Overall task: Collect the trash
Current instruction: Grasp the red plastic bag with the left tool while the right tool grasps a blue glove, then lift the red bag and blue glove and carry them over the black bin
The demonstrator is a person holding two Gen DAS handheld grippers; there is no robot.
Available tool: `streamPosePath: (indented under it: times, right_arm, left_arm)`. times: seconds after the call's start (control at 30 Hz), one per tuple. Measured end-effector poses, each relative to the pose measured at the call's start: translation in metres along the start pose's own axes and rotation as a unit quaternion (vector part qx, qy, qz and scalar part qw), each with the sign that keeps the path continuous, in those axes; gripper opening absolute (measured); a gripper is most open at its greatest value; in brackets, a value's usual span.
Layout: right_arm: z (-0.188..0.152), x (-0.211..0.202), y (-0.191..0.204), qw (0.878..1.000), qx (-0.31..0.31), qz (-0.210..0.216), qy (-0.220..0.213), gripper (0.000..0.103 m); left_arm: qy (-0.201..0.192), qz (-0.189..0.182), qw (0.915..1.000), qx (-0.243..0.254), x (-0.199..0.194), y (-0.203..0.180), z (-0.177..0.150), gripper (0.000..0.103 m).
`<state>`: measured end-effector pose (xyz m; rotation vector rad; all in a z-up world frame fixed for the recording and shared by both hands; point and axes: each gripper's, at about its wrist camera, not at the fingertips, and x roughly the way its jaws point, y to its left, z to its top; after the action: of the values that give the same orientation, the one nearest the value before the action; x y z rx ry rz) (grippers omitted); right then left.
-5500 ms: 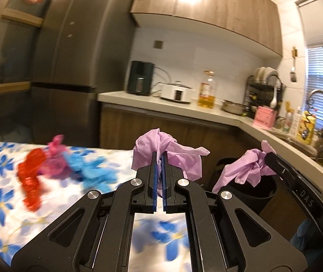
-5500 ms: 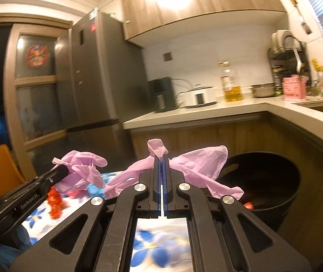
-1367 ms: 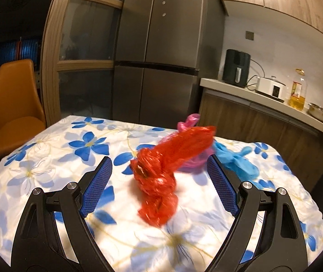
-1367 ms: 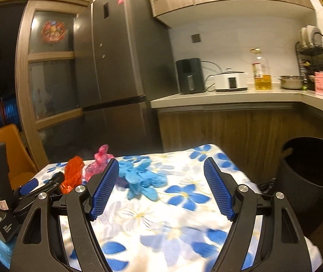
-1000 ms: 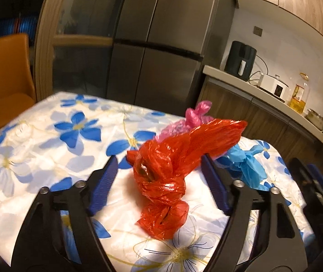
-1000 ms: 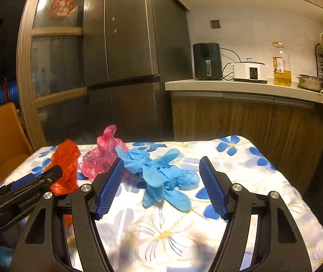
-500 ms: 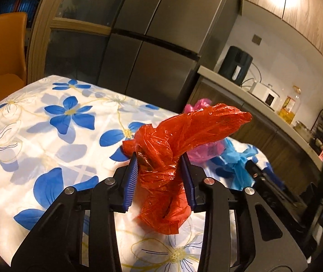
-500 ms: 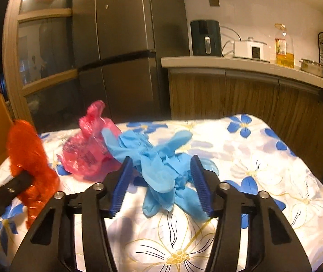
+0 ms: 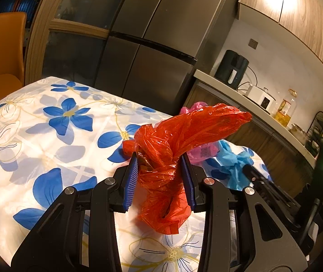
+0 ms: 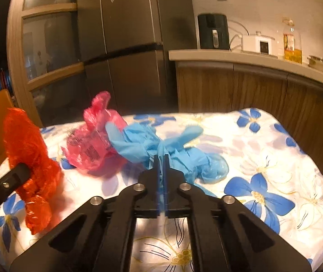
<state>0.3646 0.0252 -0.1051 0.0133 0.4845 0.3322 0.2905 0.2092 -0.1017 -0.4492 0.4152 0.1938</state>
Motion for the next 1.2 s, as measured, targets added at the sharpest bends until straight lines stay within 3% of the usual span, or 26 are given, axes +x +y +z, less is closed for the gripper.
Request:
streamPosePath:
  times: [0.37,0.57,0.87,1.2]
  right_arm:
    - [0.017,-0.069,-0.017,0.997,0.025,0.008,-0.075,0.002]
    - [0.019,-0.114,-0.032,0.994,0.036,0.014,-0.100,0.001]
    - [0.016,-0.174,-0.062,0.991,0.054,0.004,-0.124,0.001]
    - [0.010,-0.231,-0.107,0.986,0.076,-0.035,-0.146,0.001]
  left_arm:
    - [-0.011,-0.003,0.9999,0.002,-0.007,0.001,-0.001,0.035]
    - [-0.017,-0.003,0.9994,0.030,-0.020,-0.014,-0.002,0.033]
    - [-0.024,-0.011,0.9954,0.092,-0.062,-0.062,-0.008,0.032]
    - [-0.021,-0.074,0.9889,0.127,-0.102,-0.138,-0.024,0.032]
